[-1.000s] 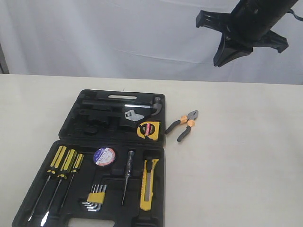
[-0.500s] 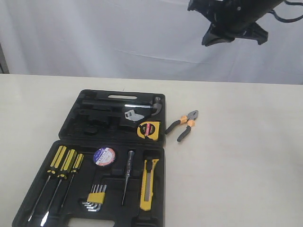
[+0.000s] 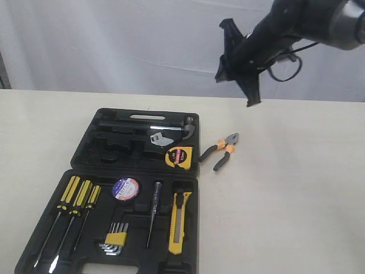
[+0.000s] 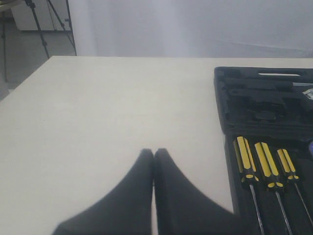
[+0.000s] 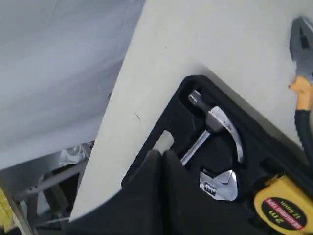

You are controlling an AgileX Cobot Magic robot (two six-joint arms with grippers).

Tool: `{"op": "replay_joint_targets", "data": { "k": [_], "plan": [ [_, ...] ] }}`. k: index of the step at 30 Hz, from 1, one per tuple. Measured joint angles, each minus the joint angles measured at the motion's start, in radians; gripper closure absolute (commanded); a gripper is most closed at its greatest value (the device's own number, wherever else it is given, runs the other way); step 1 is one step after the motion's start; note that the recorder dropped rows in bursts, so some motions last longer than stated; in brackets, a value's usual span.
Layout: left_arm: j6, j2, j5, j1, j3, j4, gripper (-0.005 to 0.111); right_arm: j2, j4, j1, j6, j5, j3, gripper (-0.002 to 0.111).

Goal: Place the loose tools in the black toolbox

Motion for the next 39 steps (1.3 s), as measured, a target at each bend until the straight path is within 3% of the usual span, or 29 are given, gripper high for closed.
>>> {"op": "replay_joint_targets", "data": {
  "k": [6,16,19,26,31,39],
  "plan": [
    [0.000,0.000,0.000,0.000,0.000,0.000,0.107,0.073,-0.176,0.073,0.297,-0.030,0.000,0.109],
    [0.000,0.000,0.000,0.000,0.000,0.000,0.107,0.110,-0.379,0.070,0.275,-0.003,0.000,0.108],
    [0.000,0.000,0.000,0.000,0.000,0.000,0.107,0.110,-0.381,0.060,0.270,0.053,0.000,0.097],
    [0.000,0.000,0.000,0.000,0.000,0.000,0.107,0.123,-0.385,0.042,0.237,0.138,0.000,0.041],
    [0.000,0.000,0.000,0.000,0.000,0.000,0.107,0.142,-0.344,0.038,0.139,0.136,0.000,0.045],
    [0.000,0.000,0.000,0.000,0.000,0.000,0.107,0.204,-0.187,0.015,0.016,0.116,0.000,0.043]
  ]
}}
